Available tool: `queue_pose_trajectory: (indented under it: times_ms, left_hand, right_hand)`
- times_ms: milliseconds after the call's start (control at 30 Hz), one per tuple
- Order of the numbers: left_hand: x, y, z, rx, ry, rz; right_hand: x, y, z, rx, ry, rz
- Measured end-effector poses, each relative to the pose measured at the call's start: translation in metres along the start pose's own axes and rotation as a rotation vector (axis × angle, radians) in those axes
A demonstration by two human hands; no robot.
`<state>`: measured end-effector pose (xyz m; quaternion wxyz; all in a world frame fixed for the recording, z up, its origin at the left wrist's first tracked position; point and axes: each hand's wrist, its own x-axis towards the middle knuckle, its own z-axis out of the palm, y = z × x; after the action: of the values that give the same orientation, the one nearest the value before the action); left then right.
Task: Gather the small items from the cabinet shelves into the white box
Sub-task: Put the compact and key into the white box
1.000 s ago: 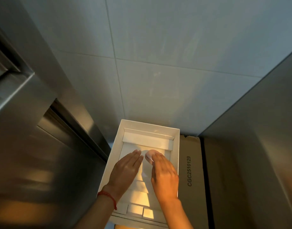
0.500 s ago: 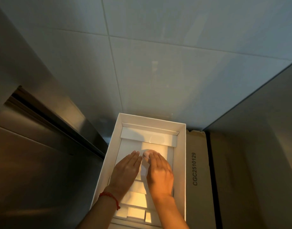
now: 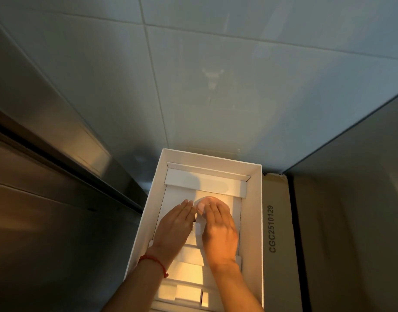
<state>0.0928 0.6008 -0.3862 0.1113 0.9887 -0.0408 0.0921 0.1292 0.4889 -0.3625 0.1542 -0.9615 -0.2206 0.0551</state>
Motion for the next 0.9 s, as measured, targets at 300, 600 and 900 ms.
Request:
queue_pose_trajectory:
  times_ms: [300, 600, 900]
  left_hand:
    - [-0.005, -0.001, 0.007, 0.020, -0.088, -0.039]
    - [-0.003, 0.007, -0.013, 0.036, -0.122, -0.074]
    - [-0.007, 0.029, -0.042, 0.057, -0.074, -0.170]
  right_hand:
    - [-0.003, 0.007, 0.009, -0.038, -0.236, 0.013]
    - [-0.003, 0.000, -0.003, 0.015, -0.183, 0.014]
    - [-0.020, -0.003, -0.030, 0.053, -0.001, -0.049]
